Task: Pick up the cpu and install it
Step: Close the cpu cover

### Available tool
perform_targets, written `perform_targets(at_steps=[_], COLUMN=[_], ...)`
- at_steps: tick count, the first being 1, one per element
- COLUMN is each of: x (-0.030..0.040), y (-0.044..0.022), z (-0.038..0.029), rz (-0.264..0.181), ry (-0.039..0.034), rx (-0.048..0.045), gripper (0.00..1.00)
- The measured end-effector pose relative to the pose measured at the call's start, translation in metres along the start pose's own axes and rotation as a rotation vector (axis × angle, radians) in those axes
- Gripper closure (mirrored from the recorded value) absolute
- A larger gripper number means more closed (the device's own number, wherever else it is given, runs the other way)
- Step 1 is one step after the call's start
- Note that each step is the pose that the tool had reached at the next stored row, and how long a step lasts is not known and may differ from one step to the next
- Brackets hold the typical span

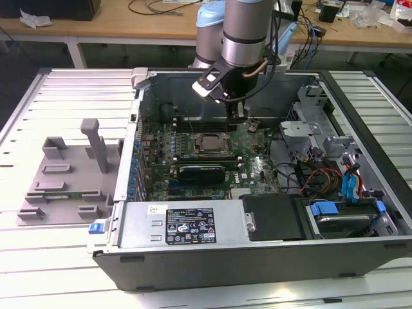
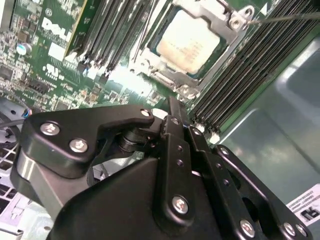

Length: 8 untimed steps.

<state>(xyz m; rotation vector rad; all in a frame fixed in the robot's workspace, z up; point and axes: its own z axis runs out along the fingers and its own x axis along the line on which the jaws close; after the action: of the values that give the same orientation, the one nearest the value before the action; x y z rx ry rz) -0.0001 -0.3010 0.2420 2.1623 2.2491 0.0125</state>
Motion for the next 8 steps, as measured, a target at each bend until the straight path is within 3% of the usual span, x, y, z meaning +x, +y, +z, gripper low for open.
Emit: perform_targets(at_steps=[2,5,8], x=[0.0003,-0.0007,-0.0013], y=[-0.0133,-0.0193,-0.0298], z=[0.0022,0.004,0.0053], rz=[0.0,0.0,0.0], ry=[-0.0001,0.0,-0.0001], rx=[0.0001,0.0001,0.0001], gripper=[0.89,0.89,0.89])
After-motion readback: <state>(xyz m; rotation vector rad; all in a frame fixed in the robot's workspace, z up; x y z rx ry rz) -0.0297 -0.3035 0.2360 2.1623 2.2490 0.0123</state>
